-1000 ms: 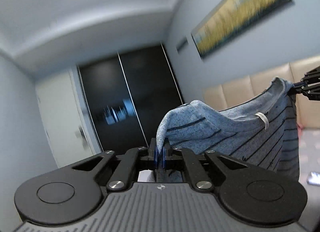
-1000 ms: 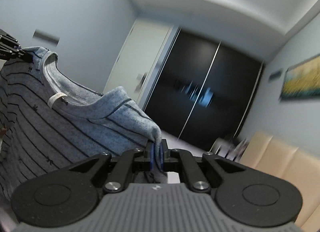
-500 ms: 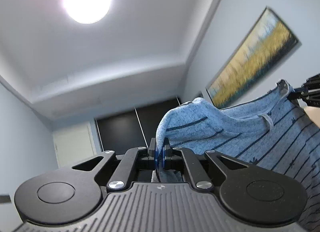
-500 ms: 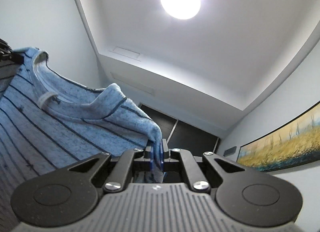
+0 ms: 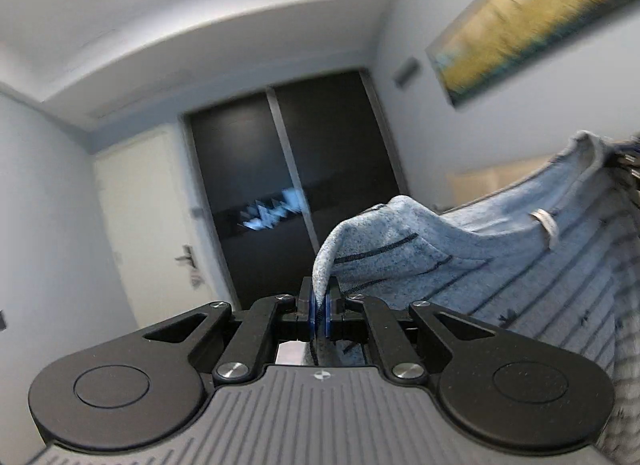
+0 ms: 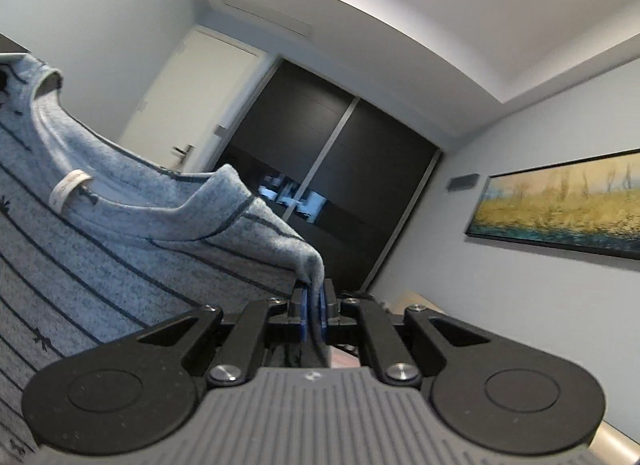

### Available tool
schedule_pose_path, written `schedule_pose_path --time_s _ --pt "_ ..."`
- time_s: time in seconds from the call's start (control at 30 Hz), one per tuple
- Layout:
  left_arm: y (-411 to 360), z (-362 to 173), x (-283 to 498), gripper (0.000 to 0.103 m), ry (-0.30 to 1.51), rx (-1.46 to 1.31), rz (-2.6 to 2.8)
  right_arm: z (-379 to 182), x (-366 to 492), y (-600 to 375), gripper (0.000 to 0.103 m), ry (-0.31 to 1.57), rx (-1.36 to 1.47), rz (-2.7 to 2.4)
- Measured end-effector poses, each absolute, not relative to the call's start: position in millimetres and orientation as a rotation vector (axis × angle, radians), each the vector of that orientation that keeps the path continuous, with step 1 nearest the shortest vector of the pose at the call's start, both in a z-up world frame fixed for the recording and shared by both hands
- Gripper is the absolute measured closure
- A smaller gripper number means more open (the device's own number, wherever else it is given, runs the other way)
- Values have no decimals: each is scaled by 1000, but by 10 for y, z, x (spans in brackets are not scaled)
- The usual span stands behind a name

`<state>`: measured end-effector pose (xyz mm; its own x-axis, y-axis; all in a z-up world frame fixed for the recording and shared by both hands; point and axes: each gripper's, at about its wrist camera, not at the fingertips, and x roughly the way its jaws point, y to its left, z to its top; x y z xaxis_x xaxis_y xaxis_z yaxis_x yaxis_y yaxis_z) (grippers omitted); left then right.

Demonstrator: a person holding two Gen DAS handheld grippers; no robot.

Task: Fold clothes
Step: 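Lift the shirt up with both grippers, holding it by the shoulders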

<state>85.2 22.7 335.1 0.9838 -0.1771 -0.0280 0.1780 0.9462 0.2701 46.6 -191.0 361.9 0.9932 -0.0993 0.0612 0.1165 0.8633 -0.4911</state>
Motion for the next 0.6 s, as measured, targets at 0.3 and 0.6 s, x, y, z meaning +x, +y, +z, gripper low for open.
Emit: schedule_pose_path --time_s 0.3,0.6 --pt "256 3541 686 100 -217 171 -127 4087 461 -1898 96 -338 -494 -200" --pt "464 2217 667 100 189 385 -312 2644 419 -2038 96 32 -588 48"
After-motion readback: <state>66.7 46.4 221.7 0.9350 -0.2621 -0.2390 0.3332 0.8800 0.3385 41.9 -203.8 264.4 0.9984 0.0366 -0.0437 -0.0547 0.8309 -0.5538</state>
